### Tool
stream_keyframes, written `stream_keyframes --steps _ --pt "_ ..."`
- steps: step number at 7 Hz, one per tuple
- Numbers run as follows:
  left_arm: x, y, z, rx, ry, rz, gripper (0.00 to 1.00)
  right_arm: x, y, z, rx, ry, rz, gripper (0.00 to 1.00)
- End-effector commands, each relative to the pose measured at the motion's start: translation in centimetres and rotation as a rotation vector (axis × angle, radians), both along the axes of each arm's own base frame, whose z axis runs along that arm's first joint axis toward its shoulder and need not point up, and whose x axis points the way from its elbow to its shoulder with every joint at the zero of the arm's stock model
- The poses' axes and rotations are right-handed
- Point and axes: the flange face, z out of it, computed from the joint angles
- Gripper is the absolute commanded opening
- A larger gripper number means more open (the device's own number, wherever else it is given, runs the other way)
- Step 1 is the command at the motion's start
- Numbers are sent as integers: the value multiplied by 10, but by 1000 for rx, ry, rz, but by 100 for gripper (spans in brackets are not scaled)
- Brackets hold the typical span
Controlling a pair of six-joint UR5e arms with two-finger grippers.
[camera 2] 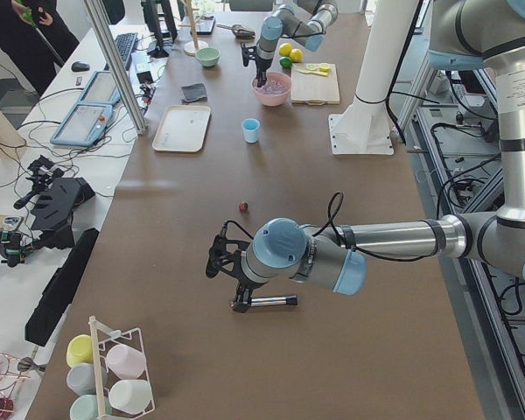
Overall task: Mash ice and strawberries in cup
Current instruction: 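Lower the right gripper into the bowl and grasp a third ice cube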
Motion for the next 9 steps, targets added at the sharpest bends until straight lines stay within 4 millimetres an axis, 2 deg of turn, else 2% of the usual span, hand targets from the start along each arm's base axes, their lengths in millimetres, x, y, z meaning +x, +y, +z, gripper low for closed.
stream_keyframes --steps 1,2,8,9 --pt "0 0 0 -1 0 1 99 -5 4 -1 5 -12 2 54" --pt "0 0 0 -1 0 1 99 -8 2 5 16 -30 2 54" --pt "0 1 1 -2 0 0 99 -13 0 10 22 -43 -7 54" --pt "0 0 1 -2 0 1 99 -14 -1 17 24 -47 -7 53"
